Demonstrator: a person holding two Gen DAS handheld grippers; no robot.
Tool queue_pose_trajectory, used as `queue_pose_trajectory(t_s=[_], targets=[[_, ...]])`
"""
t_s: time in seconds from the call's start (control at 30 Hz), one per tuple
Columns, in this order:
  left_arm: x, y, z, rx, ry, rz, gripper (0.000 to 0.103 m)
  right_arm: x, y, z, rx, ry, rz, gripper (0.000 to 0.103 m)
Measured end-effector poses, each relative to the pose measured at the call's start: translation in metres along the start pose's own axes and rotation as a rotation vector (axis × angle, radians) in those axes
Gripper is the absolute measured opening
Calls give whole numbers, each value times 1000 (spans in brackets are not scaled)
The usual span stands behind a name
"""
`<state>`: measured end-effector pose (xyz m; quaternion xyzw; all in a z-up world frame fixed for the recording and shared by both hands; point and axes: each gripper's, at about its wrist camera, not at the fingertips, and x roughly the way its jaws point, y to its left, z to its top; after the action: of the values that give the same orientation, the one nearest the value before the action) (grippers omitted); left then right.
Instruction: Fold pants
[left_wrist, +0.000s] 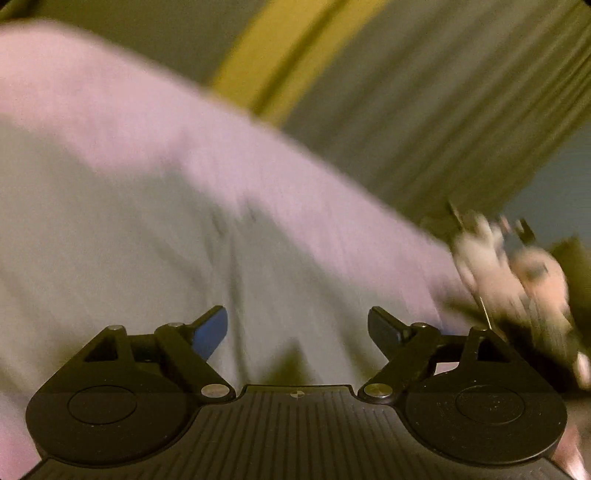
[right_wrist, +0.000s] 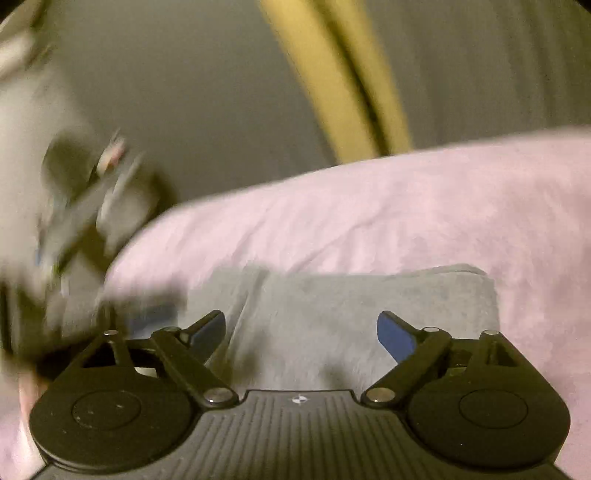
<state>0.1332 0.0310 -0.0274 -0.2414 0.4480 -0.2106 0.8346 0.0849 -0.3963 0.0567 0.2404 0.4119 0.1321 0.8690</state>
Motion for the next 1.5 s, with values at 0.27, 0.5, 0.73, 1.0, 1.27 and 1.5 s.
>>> queue_pose_trajectory(t_s=[0.27, 0.5, 0.73, 1.0, 1.27, 1.5], targets=[[8, -1, -32, 54, 208, 206, 51, 118, -8, 8, 24, 207, -35, 43], [-13, 25, -42, -30, 167, 191, 26, 96, 15, 20, -74, 5, -176, 40], [-42, 40, -38, -55, 97, 244, 27, 102, 36, -41, -56, 175, -34, 62], [-158, 98, -39, 3, -368, 516, 90, 90, 65, -84, -81, 217, 88, 83], [-209, 205, -41, -342, -560, 450, 96, 105, 88, -111, -153, 232, -19, 99], [-192, 247, -17, -373, -522, 387, 96, 120, 112, -120, -199, 231, -78, 101]])
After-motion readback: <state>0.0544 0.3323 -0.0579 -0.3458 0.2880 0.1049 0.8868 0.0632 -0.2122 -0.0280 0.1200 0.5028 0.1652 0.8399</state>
